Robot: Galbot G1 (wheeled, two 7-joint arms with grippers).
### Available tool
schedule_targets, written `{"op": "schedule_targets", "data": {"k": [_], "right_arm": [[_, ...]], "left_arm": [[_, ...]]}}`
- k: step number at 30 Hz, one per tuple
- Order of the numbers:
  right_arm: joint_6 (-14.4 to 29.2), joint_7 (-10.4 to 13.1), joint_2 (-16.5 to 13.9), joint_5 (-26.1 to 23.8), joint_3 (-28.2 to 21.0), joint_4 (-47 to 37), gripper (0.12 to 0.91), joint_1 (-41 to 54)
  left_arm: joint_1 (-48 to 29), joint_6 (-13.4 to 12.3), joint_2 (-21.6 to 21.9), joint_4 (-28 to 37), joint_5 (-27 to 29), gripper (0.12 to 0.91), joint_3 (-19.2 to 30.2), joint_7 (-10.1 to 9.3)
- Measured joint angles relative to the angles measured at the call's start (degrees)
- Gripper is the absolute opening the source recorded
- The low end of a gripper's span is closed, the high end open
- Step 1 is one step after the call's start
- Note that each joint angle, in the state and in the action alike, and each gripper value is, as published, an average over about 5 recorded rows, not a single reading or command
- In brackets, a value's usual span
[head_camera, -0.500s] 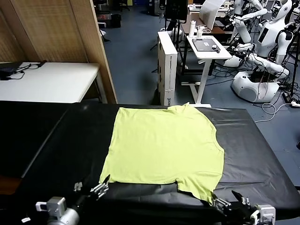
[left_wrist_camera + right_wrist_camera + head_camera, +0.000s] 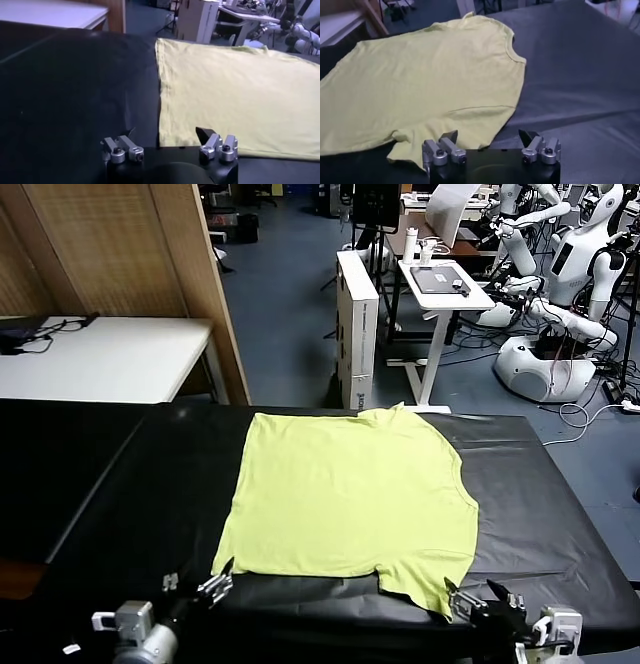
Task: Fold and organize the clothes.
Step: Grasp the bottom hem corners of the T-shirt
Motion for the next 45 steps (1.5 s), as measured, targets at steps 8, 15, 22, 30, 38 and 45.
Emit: {"op": "schedule_targets", "data": {"k": [8,15,22,30,38,45], "right_arm": [[-0.1,0.2,0.0,-0.2,-0.4,-0.1,0.724,0.0],[-0.1,0.3,0.0,-0.4,-0.4,-0.1,0.619,-0.2],[-0.3,0.3,-0.1,-0.4,-0.3,-0.1,0.414,-0.5],[-0.4,0.3,0.0,-0.4,-0.3,0.1,0.251,-0.7],[-1.2,1.0,-0.3,-0.7,0.6,2.3,0.139,-2.1],[-3.3,1.6,-0.5,-4.7,1.2,6.1,0.139,-5.7]], "left_arm": [[0.5,-0.2,-0.1,0.1,0.4,0.670,0.0,0.26],[1.3,-0.4,-0.5,-0.3,1.1,0.553,0.7,0.47],[1.7,-0.5,-1.3,-0.3,2.6,0.260,2.0,1.12],[0.4,-0.9,-1.5,1.3,2.4,0.155,2.1,1.16],[0.2,-1.7,-1.6,1.4,2.4,0.146,1.9,1.59],[2.3,-1.9,-1.4,-0.6,3.2,0.146,0.7,1.57]]}}
